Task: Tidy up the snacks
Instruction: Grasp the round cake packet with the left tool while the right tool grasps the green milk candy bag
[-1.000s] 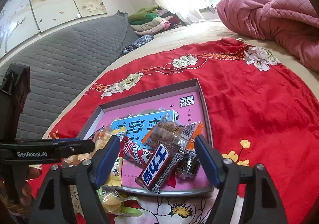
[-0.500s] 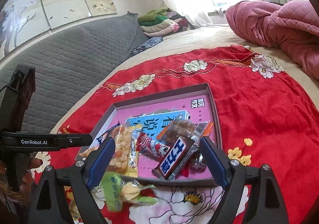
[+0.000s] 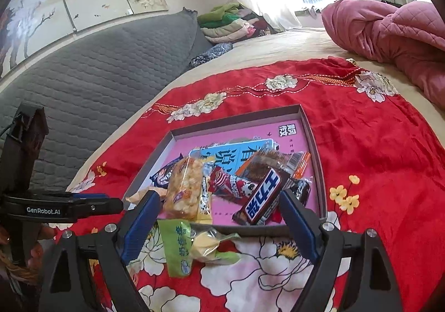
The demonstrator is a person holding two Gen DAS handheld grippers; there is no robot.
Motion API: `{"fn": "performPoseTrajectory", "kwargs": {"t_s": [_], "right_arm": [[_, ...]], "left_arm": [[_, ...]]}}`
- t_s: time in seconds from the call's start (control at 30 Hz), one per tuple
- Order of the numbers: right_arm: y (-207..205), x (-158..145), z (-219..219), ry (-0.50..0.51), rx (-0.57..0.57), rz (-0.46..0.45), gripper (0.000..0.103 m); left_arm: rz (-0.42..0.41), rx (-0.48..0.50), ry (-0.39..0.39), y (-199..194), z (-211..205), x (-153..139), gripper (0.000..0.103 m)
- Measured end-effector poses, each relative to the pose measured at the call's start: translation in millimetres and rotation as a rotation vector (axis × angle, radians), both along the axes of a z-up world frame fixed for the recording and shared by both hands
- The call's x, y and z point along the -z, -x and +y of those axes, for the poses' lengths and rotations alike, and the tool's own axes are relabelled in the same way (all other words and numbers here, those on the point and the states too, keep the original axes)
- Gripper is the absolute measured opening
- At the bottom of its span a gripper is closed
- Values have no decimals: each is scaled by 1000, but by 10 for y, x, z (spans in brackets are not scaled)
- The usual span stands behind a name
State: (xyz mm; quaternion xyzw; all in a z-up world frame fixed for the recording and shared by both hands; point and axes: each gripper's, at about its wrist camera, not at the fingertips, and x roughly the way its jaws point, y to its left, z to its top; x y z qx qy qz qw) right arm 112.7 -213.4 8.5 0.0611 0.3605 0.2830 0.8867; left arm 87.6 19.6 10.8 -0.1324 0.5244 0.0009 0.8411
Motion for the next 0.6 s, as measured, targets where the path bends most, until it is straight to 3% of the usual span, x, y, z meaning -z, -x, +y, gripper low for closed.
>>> {"fn": "performPoseTrajectory", "kwargs": {"t_s": [0.6], "right_arm": [[211,140,85,62,-44,82,87]], "left_arm": [[82,31,41,316,47,181,59]]}}
